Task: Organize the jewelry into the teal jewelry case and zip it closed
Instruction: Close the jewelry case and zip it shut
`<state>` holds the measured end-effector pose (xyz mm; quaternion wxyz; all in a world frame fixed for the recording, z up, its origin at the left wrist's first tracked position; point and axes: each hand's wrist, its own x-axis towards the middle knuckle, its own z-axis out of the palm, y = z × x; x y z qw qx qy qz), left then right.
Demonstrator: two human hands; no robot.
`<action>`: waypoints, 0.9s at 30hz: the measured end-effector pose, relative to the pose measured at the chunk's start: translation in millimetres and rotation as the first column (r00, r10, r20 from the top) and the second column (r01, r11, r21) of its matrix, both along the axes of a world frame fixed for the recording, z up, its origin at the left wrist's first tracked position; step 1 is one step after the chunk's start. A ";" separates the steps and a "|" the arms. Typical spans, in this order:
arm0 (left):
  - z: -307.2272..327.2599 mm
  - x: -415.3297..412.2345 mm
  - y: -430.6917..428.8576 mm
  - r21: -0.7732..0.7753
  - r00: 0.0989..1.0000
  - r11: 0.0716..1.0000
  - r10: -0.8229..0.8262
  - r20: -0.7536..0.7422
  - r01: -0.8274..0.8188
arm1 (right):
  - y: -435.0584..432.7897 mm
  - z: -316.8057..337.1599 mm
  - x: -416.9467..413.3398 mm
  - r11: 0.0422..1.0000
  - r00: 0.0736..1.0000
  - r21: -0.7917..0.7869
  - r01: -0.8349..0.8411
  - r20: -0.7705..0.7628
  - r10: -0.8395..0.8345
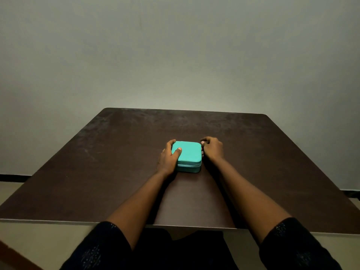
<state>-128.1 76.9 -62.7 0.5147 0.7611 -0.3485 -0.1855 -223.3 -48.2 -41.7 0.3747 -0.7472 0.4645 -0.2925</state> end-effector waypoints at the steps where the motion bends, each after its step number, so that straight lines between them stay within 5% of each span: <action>1: 1.3 -1.6 -0.7 0.021 1.000 1.000 0.018 0.005 -0.018 | 6.7 -1.3 -2.3 0.996 0.995 0.063 0.062 0.071 -0.066; 6: 16.9 -19.4 -7.1 0.184 0.964 0.947 0.256 0.072 -0.265 | 55.7 -4.9 -11.4 0.980 0.982 0.073 0.184 0.025 -0.186; 10: 29.6 -30.7 -8.8 0.237 0.919 0.895 0.394 -0.021 -0.378 | 79.1 -1.4 -1.8 0.971 0.981 0.139 0.194 0.000 -0.196; 27: 31.6 32.0 -63.9 0.219 0.961 0.937 0.276 0.017 -0.272 | 16.1 14.0 46.6 0.963 0.979 0.193 0.188 0.046 -0.200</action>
